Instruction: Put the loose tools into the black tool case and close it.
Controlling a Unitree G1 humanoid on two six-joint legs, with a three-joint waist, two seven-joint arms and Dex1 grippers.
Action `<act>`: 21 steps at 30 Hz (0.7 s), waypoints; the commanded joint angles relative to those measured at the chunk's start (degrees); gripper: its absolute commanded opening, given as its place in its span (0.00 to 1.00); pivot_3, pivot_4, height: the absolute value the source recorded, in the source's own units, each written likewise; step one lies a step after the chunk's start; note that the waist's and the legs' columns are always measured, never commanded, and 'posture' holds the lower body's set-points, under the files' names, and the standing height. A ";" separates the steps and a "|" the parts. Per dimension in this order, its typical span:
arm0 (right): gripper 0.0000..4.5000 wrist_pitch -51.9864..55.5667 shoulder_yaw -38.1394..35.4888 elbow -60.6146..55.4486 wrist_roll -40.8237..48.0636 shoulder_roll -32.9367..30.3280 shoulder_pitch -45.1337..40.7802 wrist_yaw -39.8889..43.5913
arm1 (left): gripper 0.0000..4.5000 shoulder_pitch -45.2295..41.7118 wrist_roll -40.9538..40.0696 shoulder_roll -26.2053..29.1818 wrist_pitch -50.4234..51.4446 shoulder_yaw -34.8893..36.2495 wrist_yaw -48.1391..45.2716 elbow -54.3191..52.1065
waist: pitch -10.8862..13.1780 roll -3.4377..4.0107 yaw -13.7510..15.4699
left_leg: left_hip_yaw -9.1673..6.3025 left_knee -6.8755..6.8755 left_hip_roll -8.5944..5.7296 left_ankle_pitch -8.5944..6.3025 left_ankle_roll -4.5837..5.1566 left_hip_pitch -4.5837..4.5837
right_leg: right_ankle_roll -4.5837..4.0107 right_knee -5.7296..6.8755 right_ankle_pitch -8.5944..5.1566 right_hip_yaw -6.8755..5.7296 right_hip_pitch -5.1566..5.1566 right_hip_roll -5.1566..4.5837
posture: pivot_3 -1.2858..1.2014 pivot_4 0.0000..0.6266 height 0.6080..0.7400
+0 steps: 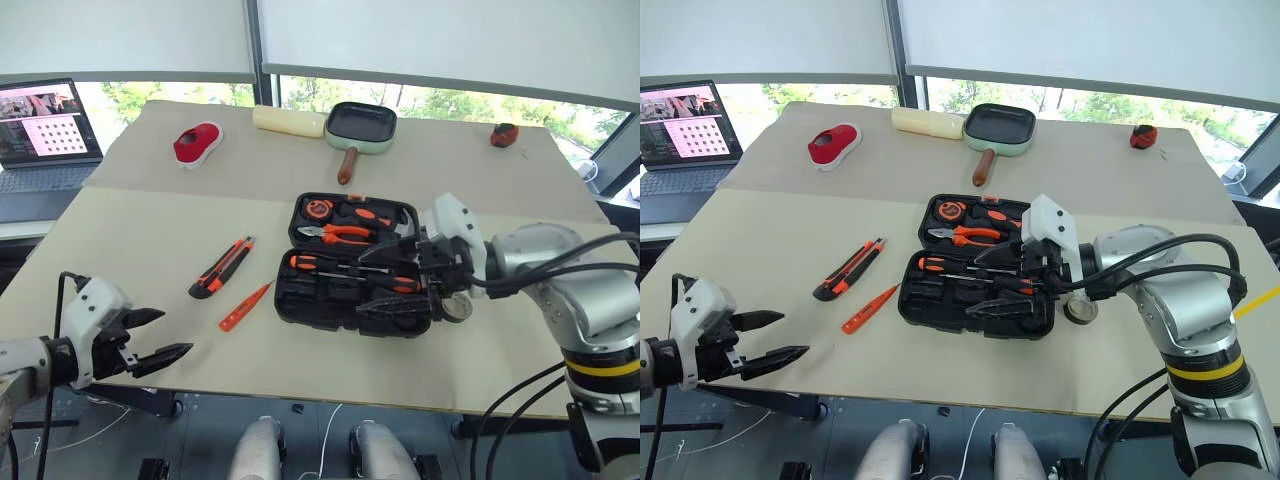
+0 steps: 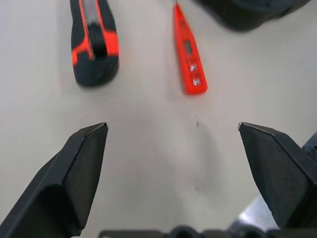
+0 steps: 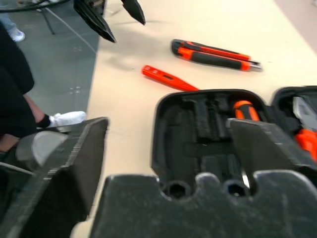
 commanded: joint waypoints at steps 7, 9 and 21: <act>0.99 0.61 -2.84 -7.75 4.59 -0.72 3.90 -6.82 | 1.00 -30.14 -7.49 12.29 26.46 -22.09 5.03 0.41 | 0.01 -0.08 0.05 | 0.03 -0.02 -0.03 0.03 -0.01 0.00 | -0.01 0.03 0.01 0.01 -0.01 0.08 | 0.52 0.24 1.00; 0.99 0.81 -3.41 -10.30 5.31 0.52 5.97 -10.01 | 1.00 -39.38 -4.69 13.07 27.97 -31.49 4.97 3.14 | 0.01 -0.09 -0.15 | 0.00 -0.06 -0.03 0.03 -0.01 -0.01 | -0.01 0.02 0.01 0.02 -0.01 0.13 | 0.52 0.24 1.00; 0.99 1.21 -4.58 -18.98 7.50 2.86 14.78 -22.32 | 1.00 -62.35 3.95 8.42 28.83 -60.40 0.81 16.16 | 0.04 -0.14 -0.92 | -0.03 -0.07 -0.09 0.04 -0.01 -0.07 | 0.01 0.01 -0.01 0.08 -0.05 0.19 | 0.52 0.24 1.00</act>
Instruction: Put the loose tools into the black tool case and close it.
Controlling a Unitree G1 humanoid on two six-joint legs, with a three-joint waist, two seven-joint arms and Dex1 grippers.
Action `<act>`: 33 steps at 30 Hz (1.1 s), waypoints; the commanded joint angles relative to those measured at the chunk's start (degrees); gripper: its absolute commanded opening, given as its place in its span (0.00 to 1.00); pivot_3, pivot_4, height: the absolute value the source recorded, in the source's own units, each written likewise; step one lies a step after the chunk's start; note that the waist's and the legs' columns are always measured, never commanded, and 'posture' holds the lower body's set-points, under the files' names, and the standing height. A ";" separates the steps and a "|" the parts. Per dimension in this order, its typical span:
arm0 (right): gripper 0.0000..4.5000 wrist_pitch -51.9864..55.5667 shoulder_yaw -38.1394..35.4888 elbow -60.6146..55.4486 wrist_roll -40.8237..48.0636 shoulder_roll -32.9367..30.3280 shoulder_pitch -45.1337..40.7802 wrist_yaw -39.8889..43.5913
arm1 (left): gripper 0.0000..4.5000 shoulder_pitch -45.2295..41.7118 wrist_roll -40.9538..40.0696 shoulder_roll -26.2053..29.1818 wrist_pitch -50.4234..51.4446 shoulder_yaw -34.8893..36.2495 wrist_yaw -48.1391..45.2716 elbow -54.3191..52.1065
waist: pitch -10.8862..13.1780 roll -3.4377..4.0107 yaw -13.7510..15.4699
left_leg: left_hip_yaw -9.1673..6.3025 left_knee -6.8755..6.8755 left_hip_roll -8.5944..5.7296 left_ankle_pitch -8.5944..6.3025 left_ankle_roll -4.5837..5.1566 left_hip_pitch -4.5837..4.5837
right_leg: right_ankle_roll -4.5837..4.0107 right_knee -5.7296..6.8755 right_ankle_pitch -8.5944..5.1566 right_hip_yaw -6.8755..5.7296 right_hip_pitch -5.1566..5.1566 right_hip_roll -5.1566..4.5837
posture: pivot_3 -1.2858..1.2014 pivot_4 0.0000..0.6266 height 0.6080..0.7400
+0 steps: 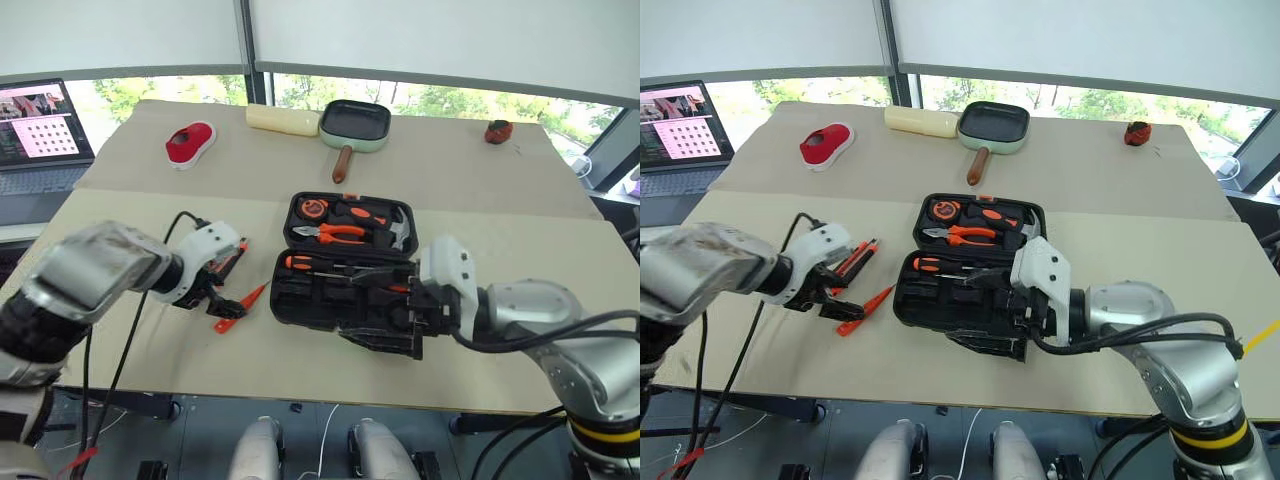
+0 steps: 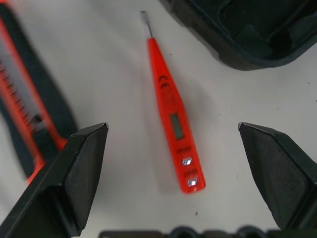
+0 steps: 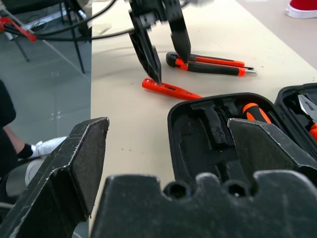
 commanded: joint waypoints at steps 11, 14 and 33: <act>1.00 -0.80 -3.12 -3.87 2.79 -1.11 3.36 -4.61 | 0.35 2.09 5.74 -5.33 -1.75 -4.46 -0.40 4.86 | -0.04 0.03 0.73 | -0.02 0.07 -0.06 0.00 0.01 0.01 | 0.05 0.01 -0.02 -0.01 0.08 -0.06 | 0.52 0.24 1.00; 1.00 -0.90 -3.84 -3.64 3.74 -2.10 3.43 -4.34 | 0.12 2.89 4.97 -6.74 0.87 -1.08 0.72 5.69 | -0.04 0.02 0.86 | -0.02 0.09 -0.06 0.00 0.01 0.01 | 0.05 0.01 -0.02 -0.01 0.10 -0.07 | 0.52 0.24 1.00; 1.00 -0.85 -7.36 1.49 4.90 -10.45 6.78 -1.76 | 0.09 -9.98 14.01 -9.97 -52.27 6.40 -19.45 25.02 | 0.04 -0.13 2.04 | -0.05 0.42 -0.07 -0.03 0.07 -0.24 | 0.06 -0.03 0.00 -0.12 0.10 -0.08 | 0.52 0.24 1.00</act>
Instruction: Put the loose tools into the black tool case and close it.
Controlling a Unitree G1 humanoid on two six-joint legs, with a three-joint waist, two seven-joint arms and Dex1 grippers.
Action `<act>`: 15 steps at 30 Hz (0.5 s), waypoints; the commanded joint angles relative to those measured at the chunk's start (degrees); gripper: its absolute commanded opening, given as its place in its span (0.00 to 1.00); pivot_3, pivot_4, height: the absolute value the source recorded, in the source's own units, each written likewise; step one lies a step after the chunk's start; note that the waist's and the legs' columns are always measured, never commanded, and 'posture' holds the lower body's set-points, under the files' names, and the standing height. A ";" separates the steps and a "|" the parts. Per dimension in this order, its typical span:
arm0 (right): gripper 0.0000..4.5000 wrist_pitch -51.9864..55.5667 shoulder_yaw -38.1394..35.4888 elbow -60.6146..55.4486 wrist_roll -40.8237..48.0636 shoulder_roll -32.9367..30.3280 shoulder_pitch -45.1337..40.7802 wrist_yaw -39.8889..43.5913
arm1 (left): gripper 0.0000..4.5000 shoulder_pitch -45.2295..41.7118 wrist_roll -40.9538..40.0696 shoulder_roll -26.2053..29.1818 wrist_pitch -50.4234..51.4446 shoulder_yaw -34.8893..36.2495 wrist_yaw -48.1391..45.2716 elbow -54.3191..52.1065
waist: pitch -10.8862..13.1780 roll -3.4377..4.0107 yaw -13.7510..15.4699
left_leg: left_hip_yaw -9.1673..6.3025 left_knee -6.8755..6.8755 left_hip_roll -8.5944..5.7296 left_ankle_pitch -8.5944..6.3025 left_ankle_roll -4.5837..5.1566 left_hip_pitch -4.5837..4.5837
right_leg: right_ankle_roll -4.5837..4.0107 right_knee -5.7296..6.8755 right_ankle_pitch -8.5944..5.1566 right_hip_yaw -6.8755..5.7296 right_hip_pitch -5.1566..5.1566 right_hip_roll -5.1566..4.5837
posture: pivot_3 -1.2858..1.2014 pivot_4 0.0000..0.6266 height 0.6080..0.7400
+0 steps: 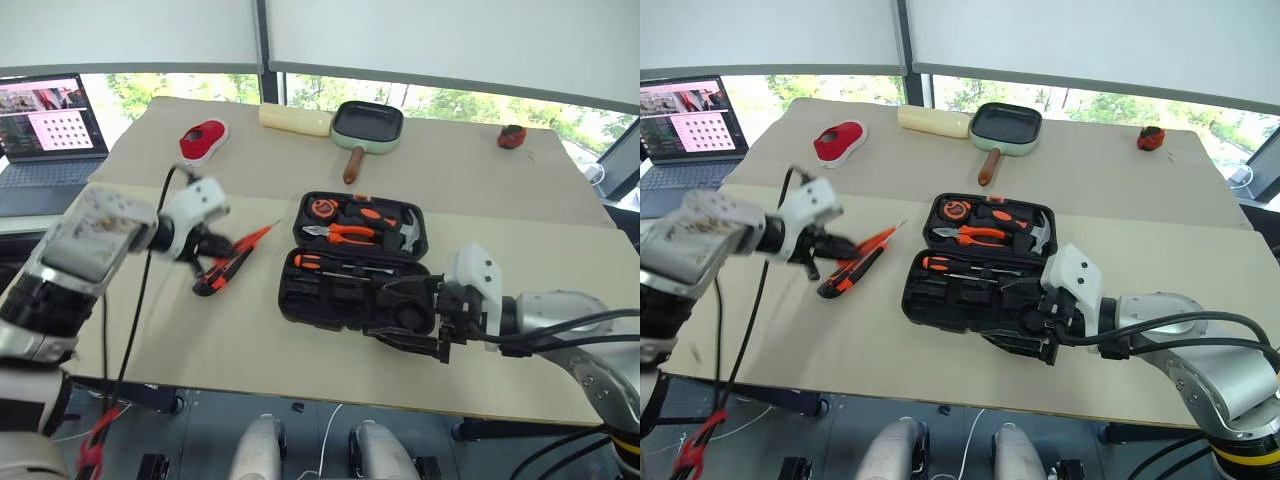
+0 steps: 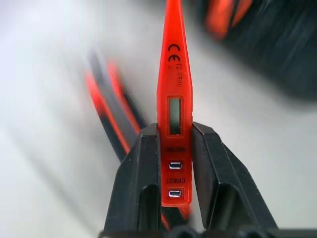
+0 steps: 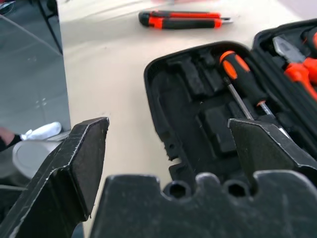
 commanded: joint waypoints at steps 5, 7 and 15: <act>1.00 -0.04 -3.06 -2.34 1.13 -0.52 0.94 -2.22 | 0.09 -10.07 10.21 -10.21 -23.04 -8.31 -17.34 14.30 | 0.00 0.00 -0.48 | -0.01 0.03 0.00 -0.01 0.03 -0.06 | 0.03 0.00 0.02 0.02 -0.03 0.03 | 0.52 0.24 1.00; 1.00 0.17 -3.37 -3.46 1.32 -0.33 1.80 -3.18 | 0.09 -12.32 13.45 -13.67 -24.37 -10.87 -19.05 18.55 | 0.00 0.00 -0.58 | -0.03 0.04 0.00 -0.01 0.03 -0.09 | 0.03 0.01 0.02 0.02 -0.04 0.04 | 0.52 0.24 1.00; 1.00 1.05 -5.83 -6.70 3.43 0.37 5.48 -7.47 | 0.09 -14.30 20.75 -20.67 -27.43 -14.37 -22.94 25.23 | 0.01 -0.01 -1.23 | -0.12 0.05 0.00 -0.01 0.04 -0.14 | 0.06 0.02 0.02 0.02 -0.07 0.05 | 0.52 0.24 1.00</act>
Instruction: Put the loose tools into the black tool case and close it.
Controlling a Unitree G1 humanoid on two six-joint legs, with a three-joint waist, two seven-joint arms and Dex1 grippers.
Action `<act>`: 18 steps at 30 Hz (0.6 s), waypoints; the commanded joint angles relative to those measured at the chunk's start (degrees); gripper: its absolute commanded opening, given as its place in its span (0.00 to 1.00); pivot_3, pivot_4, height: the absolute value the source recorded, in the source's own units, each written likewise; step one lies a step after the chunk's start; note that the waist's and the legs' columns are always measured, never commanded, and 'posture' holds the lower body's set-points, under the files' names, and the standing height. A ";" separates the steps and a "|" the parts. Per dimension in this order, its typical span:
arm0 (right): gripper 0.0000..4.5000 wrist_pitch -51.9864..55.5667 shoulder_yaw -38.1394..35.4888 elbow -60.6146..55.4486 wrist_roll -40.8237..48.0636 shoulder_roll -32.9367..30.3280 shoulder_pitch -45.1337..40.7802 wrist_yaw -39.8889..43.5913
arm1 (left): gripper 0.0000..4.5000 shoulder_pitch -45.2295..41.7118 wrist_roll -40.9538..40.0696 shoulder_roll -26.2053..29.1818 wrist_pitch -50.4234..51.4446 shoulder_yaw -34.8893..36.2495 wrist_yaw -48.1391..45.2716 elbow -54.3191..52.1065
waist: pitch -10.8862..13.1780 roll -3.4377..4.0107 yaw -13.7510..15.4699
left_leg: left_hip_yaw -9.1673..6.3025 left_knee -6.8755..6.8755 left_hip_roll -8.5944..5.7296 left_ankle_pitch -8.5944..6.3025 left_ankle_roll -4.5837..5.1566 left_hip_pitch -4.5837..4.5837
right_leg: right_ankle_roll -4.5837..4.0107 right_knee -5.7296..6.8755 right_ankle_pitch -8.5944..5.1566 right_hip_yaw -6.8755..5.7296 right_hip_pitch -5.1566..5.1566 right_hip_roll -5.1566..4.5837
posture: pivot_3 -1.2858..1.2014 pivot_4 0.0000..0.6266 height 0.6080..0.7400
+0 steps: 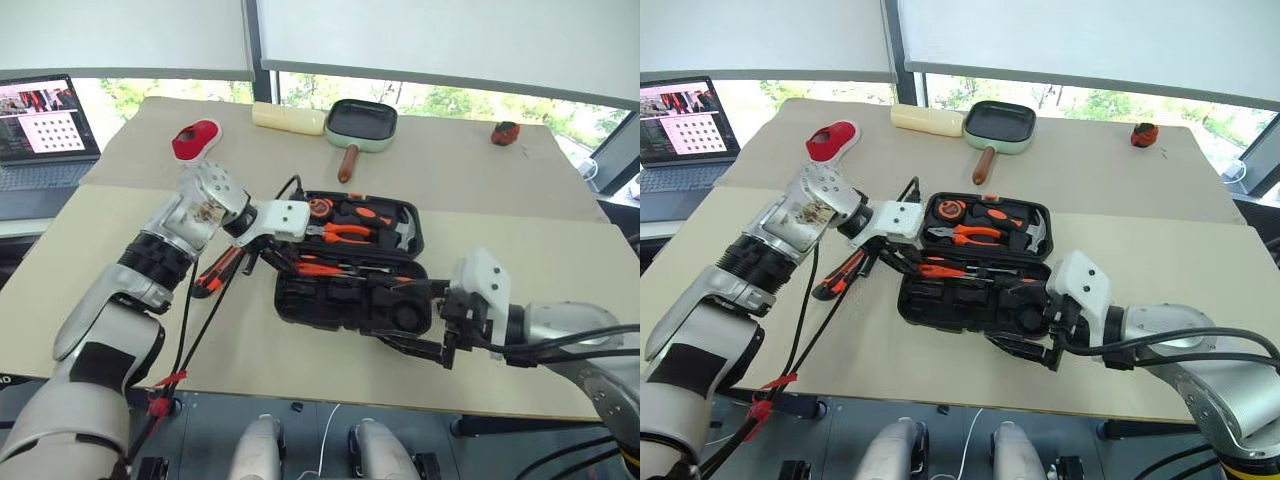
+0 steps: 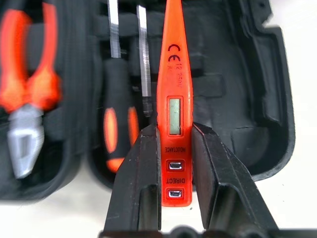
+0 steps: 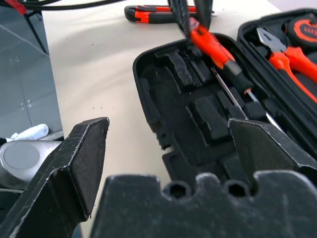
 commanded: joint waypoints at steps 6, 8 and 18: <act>1.00 0.26 -2.35 -3.32 2.07 0.34 0.69 -3.77 | 0.09 -2.88 5.22 -5.81 1.88 0.44 1.01 3.23 | 0.00 -0.01 0.02 | -0.04 0.04 -0.01 0.00 0.00 -0.01 | 0.04 0.00 0.00 0.00 0.02 -0.01 | 0.52 0.24 1.00; 1.00 0.16 -2.32 -3.22 2.36 0.26 0.60 -4.21 | 0.09 -2.94 7.03 -6.09 1.68 -0.23 1.15 4.09 | 0.00 0.00 -0.06 | -0.05 0.04 -0.01 0.00 0.00 -0.01 | 0.04 0.01 0.00 0.00 0.01 0.00 | 0.52 0.24 1.00; 1.00 -0.56 -1.73 -2.52 2.94 0.48 -0.87 -6.07 | 0.09 -3.07 12.09 -8.97 8.11 -1.98 0.31 7.12 | -0.01 0.01 -0.14 | -0.10 0.06 -0.01 0.00 0.00 0.03 | 0.04 0.04 0.00 -0.01 0.07 0.00 | 0.52 0.24 1.00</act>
